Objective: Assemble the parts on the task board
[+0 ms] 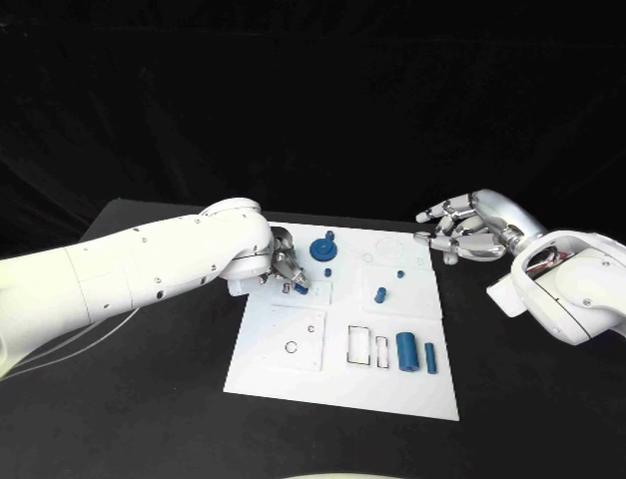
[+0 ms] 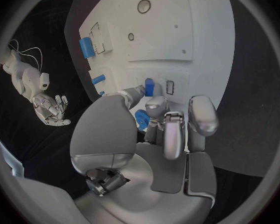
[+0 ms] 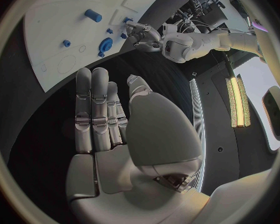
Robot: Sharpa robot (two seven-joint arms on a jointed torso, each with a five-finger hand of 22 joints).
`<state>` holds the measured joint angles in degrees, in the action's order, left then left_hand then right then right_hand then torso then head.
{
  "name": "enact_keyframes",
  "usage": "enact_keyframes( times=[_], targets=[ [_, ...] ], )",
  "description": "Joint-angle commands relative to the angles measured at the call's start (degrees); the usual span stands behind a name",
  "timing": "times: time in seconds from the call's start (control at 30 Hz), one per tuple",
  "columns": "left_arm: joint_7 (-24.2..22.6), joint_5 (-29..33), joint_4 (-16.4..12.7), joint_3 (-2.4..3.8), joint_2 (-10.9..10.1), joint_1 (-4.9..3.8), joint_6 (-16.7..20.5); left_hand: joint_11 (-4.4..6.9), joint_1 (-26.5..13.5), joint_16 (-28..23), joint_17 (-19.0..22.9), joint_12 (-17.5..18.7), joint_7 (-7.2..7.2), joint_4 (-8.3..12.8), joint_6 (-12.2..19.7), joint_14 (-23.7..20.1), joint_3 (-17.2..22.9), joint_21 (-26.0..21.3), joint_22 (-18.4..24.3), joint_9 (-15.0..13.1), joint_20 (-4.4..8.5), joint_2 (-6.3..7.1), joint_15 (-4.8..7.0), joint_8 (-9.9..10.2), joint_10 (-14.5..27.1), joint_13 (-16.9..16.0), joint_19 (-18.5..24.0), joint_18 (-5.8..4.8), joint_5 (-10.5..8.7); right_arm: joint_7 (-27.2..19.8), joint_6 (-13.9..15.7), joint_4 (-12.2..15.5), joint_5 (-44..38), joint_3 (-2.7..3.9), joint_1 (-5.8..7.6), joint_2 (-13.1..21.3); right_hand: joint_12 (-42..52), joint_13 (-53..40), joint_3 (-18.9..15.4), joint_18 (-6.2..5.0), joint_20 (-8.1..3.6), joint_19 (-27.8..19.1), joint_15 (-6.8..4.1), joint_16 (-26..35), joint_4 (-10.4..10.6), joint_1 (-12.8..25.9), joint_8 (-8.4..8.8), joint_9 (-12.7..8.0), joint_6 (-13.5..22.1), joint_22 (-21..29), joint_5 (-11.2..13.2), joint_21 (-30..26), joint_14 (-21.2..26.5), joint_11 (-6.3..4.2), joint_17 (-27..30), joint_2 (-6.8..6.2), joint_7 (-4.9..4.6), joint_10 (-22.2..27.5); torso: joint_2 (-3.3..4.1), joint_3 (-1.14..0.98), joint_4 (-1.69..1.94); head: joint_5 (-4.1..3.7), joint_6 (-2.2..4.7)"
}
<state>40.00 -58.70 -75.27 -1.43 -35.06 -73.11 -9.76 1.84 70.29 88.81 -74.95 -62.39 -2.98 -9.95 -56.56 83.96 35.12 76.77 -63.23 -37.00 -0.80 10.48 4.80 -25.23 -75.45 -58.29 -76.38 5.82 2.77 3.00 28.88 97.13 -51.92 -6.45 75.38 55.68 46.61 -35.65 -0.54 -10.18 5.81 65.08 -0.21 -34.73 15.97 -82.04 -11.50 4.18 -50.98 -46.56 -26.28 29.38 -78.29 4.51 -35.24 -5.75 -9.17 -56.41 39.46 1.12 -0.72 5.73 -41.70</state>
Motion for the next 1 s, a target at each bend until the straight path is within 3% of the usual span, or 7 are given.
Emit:
enact_keyframes(
  times=[0.03,0.47,1.0],
  targets=[
    [1.94,-0.11,-0.15,0.01,0.12,0.03,-1.32,0.06,0.07,0.27,-13.66,-0.06,0.86,2.95,-0.85,5.63,3.15,0.34,-0.03,-0.1,-0.11,-0.61,0.26,-0.31,-0.26,0.01,-0.31,-0.42,0.21,-0.22,-0.95,0.0,-0.37,0.0,-0.04,-0.05,-0.27,0.07,0.13,-0.23,0.33,0.17,0.27,0.22,0.2,0.44,-0.35,-0.08,0.09,0.07,-0.17,-0.23,0.26,-0.05,-0.08,-0.16,-0.18,0.51,0.0,-0.04,-0.02,-0.02,-0.03],
    [2.13,-1.09,-0.22,-0.01,0.28,0.04,-3.41,0.17,-1.54,0.27,-13.67,-0.58,1.0,3.11,-1.39,5.63,2.95,0.79,-0.87,-0.47,-0.06,-0.16,0.35,-0.61,-0.81,-0.47,-0.76,-0.58,0.19,-0.17,-1.07,0.02,-0.37,0.0,-0.04,0.02,-0.27,0.07,0.13,-0.23,0.33,0.17,0.27,0.22,0.2,0.44,-0.35,-0.08,0.09,0.07,-0.17,-0.23,0.26,-0.05,-0.08,-0.16,-0.18,0.51,0.04,-0.05,-0.08,-0.02,-0.25],
    [2.22,-1.93,0.24,-0.01,0.82,0.03,-3.29,0.35,-4.44,0.28,-13.69,-0.55,1.22,2.23,-2.22,5.63,1.8,1.04,-1.31,-0.87,0.02,-0.18,0.51,-0.91,-1.07,-0.35,-0.99,-0.65,0.18,-0.17,-1.13,0.0,-0.37,0.0,-0.04,-0.06,-0.28,0.13,0.15,-0.24,0.34,0.18,0.28,0.31,0.2,0.45,-0.37,-0.08,0.09,0.11,-0.2,-0.3,0.25,-0.06,-0.09,-0.13,-0.18,0.51,0.05,-0.05,-0.1,0.03,-0.44]
  ],
)
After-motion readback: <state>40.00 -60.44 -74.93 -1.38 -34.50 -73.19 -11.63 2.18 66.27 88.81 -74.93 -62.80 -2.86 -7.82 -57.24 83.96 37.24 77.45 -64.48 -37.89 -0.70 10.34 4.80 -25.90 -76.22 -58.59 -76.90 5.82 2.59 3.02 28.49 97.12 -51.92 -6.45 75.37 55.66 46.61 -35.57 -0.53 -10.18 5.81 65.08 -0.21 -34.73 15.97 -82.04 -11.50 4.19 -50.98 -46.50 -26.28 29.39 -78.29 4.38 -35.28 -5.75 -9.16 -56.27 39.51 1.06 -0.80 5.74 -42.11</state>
